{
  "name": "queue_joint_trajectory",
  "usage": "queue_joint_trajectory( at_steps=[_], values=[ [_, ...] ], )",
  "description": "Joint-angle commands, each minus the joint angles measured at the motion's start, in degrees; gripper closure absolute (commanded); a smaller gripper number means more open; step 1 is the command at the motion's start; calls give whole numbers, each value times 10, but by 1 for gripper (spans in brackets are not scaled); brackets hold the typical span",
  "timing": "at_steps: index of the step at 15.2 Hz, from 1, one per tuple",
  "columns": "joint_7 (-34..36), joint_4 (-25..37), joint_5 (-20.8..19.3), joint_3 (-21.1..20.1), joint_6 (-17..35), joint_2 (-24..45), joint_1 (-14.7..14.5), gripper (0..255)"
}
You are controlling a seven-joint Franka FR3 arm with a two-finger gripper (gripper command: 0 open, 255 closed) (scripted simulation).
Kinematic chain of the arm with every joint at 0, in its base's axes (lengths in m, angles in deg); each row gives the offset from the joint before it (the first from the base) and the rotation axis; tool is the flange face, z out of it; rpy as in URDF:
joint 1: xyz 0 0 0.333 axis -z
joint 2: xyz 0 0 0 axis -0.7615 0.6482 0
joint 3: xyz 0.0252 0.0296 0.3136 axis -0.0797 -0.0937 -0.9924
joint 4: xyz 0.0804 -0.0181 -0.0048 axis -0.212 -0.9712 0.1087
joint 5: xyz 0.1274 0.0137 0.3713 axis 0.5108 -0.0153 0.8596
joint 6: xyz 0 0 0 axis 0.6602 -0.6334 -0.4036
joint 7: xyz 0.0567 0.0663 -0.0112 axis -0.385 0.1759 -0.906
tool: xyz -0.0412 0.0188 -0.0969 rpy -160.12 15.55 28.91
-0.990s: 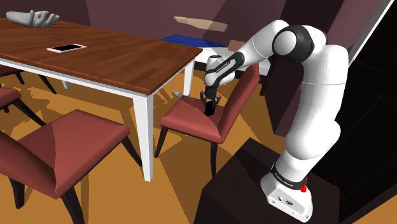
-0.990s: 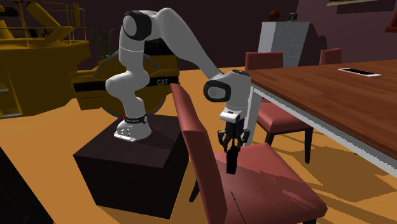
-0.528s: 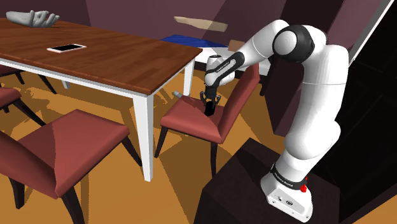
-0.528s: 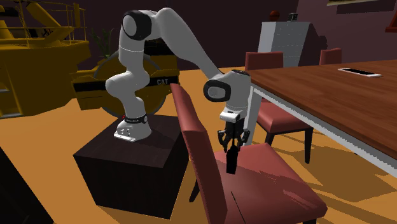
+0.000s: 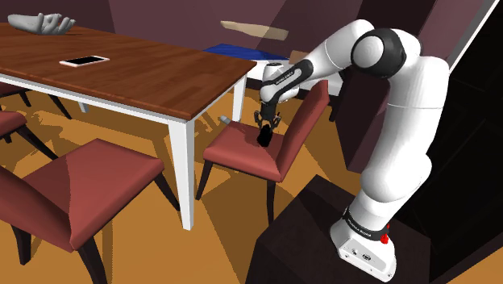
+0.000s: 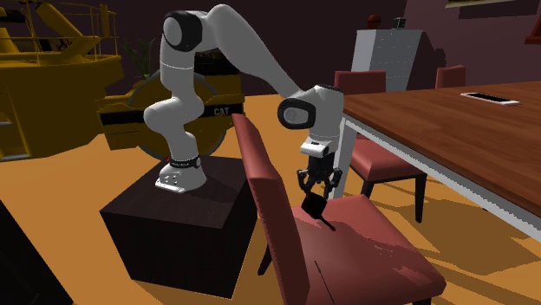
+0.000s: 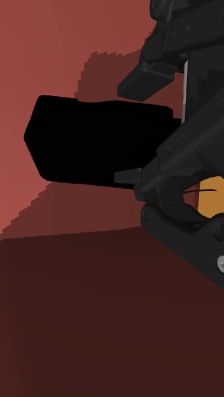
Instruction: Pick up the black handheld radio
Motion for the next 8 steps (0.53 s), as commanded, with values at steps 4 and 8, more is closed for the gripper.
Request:
queue_joint_trajectory(
  at_steps=[4, 8],
  values=[
    [-5, 9, 5, -2, -33, -25, 0, 255],
    [-10, 19, 8, -3, -60, -42, 0, 255]
  ],
)
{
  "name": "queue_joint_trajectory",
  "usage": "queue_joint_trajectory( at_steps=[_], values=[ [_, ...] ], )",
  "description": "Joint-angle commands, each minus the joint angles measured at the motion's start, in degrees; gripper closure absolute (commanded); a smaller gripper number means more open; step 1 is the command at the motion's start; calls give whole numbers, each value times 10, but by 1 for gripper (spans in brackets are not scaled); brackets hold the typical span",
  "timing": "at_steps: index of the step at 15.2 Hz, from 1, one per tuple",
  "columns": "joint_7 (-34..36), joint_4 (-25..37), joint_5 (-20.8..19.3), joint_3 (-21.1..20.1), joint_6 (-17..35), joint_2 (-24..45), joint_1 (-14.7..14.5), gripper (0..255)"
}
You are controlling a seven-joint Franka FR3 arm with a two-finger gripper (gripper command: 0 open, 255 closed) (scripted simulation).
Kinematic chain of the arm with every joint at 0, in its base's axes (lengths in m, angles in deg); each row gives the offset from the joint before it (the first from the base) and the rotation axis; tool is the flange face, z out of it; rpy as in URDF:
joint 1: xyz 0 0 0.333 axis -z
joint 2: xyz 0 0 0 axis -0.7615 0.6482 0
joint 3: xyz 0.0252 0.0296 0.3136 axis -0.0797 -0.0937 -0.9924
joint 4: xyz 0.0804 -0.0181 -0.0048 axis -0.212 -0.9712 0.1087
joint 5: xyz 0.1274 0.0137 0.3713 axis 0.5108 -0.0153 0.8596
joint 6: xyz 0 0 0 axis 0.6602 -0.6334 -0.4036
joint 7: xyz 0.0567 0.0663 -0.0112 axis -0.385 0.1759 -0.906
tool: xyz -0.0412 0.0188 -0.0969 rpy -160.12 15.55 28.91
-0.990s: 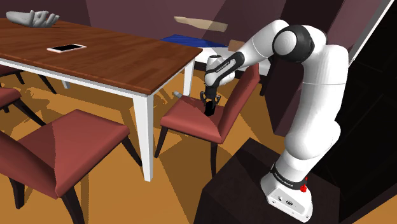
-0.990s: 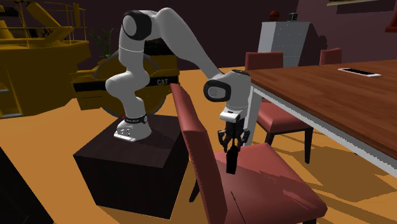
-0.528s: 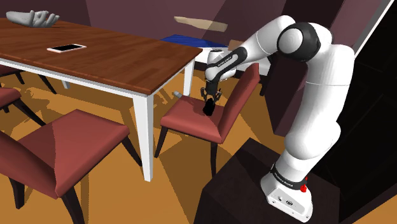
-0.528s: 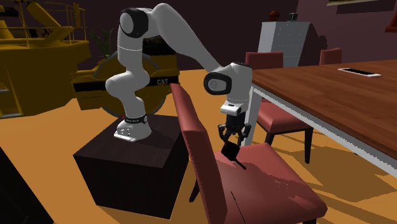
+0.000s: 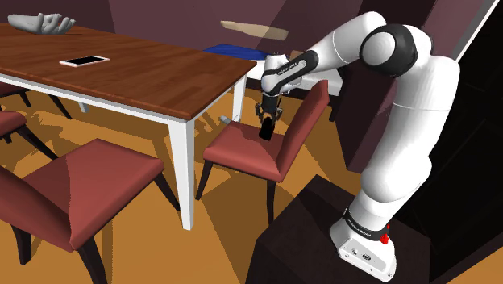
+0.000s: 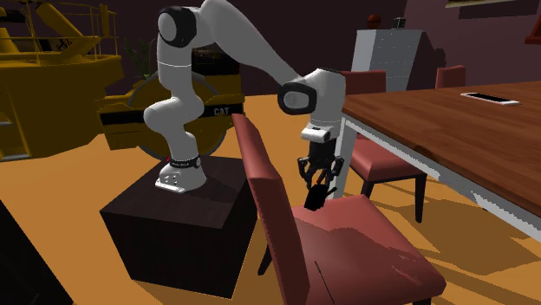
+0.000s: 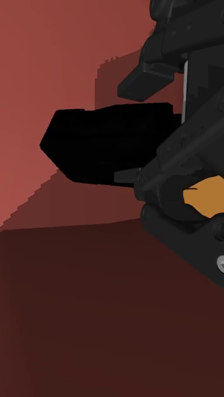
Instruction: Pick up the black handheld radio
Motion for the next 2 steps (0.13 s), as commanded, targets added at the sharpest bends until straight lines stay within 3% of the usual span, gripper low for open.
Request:
queue_joint_trajectory(
  at_steps=[1, 2],
  values=[
    [-3, 6, 1, 0, -9, -4, 1, 255],
    [-3, 6, 1, 0, -10, -4, 1, 255]
  ],
)
